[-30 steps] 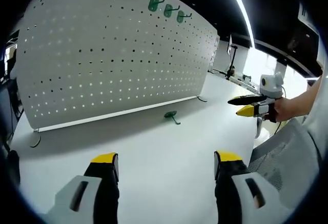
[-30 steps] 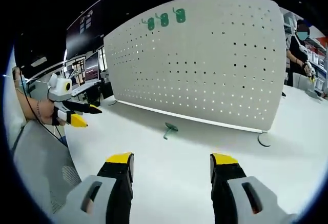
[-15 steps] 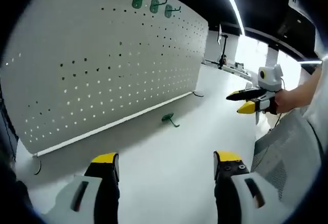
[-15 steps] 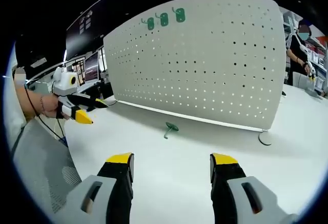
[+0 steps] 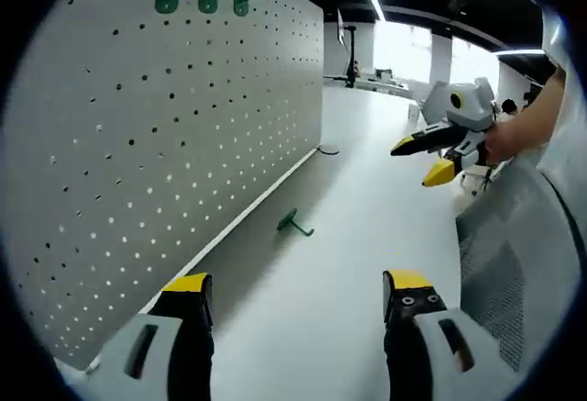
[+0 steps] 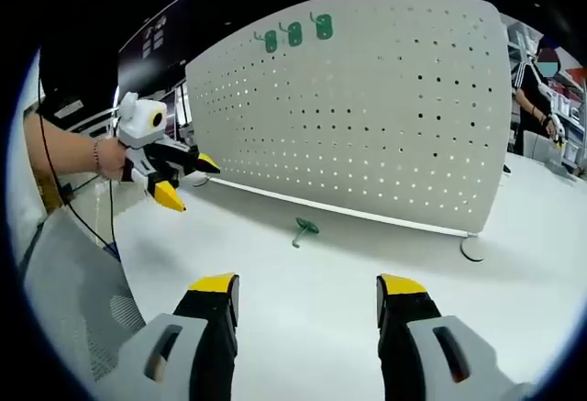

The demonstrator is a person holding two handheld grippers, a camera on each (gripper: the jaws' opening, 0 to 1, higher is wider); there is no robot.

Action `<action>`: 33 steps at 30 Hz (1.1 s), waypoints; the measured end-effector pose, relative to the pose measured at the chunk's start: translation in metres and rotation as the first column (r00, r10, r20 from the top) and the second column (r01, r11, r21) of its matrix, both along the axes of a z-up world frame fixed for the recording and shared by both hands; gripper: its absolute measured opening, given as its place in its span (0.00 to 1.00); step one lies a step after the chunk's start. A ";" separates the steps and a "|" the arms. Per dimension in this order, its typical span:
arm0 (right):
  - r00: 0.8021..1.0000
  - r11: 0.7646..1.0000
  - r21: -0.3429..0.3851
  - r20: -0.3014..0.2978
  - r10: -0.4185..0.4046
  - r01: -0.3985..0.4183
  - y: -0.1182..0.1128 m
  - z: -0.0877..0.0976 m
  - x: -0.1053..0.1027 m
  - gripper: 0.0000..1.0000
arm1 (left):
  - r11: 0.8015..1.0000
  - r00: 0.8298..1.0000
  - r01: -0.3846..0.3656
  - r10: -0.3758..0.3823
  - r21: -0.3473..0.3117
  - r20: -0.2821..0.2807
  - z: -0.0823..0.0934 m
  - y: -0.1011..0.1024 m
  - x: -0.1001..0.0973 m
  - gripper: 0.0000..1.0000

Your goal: Insert the hook assembly into the mounting plate slot until the hook locks in place.

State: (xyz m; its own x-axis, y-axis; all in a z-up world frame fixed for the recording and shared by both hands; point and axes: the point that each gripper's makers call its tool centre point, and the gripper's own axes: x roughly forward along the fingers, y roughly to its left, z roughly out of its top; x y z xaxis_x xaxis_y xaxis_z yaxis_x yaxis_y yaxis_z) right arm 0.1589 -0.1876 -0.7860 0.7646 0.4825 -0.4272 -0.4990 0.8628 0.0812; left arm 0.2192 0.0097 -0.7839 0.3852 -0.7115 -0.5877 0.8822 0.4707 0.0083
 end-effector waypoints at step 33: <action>0.999 0.999 -0.022 0.003 0.041 -0.041 0.004 0.004 -0.003 0.59 | 0.904 0.933 0.350 -0.361 0.244 0.000 -0.022 -0.035 0.035 0.72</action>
